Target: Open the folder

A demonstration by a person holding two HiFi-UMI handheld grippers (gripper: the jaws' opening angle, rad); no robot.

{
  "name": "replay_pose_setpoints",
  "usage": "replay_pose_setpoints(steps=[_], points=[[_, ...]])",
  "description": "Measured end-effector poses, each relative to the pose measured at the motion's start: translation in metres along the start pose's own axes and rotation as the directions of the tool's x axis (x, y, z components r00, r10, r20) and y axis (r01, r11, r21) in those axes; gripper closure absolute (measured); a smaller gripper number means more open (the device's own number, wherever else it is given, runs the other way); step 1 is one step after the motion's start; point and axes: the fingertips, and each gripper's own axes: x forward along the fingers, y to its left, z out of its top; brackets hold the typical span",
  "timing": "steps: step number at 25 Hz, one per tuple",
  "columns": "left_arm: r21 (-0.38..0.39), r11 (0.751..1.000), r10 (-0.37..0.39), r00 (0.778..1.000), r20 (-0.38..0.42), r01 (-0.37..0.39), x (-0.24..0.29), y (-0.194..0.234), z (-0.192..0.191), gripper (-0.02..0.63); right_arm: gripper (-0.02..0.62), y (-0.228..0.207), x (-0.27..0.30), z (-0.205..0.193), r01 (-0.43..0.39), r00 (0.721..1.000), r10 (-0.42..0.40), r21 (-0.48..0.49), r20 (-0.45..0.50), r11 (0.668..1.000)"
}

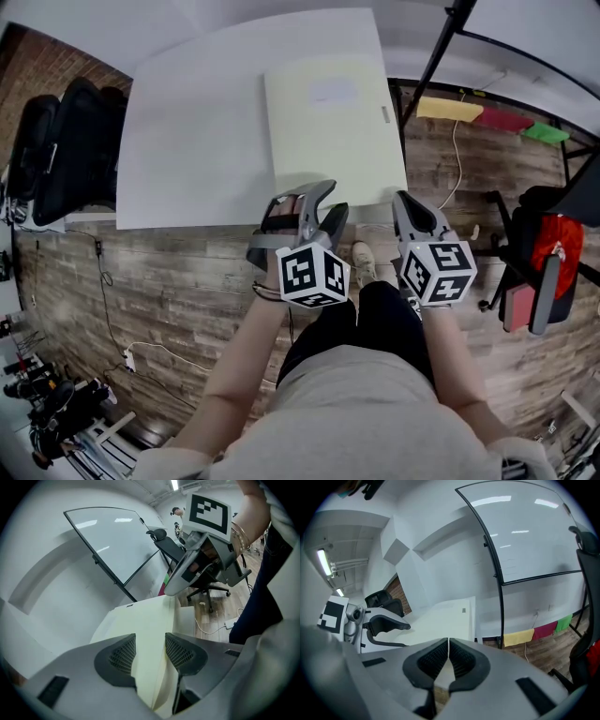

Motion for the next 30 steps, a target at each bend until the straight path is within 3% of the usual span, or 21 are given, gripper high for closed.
replay_pose_setpoints(steps=[7,14,18,24,28,30], points=[[0.051,0.999,0.002,1.0,-0.011,-0.002,0.003,-0.002,0.002,0.408,0.574,-0.004,0.007,-0.012,0.006,0.999,-0.006,-0.002,-0.052,1.0],[0.173,0.985,0.018,0.999,-0.036,-0.012,0.004,-0.005,0.003,0.411,0.574,-0.004,0.007,-0.013,0.001,0.999,-0.001,-0.001,-0.05,1.0],[0.219,0.976,0.031,0.995,-0.091,-0.011,0.002,-0.005,-0.001,0.43,0.574,-0.003,0.007,-0.013,-0.007,0.999,0.007,0.003,-0.051,1.0],[0.223,0.975,0.049,0.992,-0.116,-0.022,0.004,-0.005,-0.002,0.442,0.574,-0.002,0.008,-0.012,-0.014,0.998,0.014,-0.002,-0.056,1.0],[0.226,0.973,0.068,0.99,-0.125,-0.038,0.01,-0.009,-0.002,0.537,0.574,-0.001,0.009,-0.012,-0.023,0.998,0.023,-0.001,-0.052,1.0],[0.219,0.974,0.077,0.989,-0.123,-0.049,0.01,-0.008,-0.003,0.541,0.574,-0.001,0.009,-0.013,-0.027,0.998,0.027,-0.002,-0.052,1.0]])
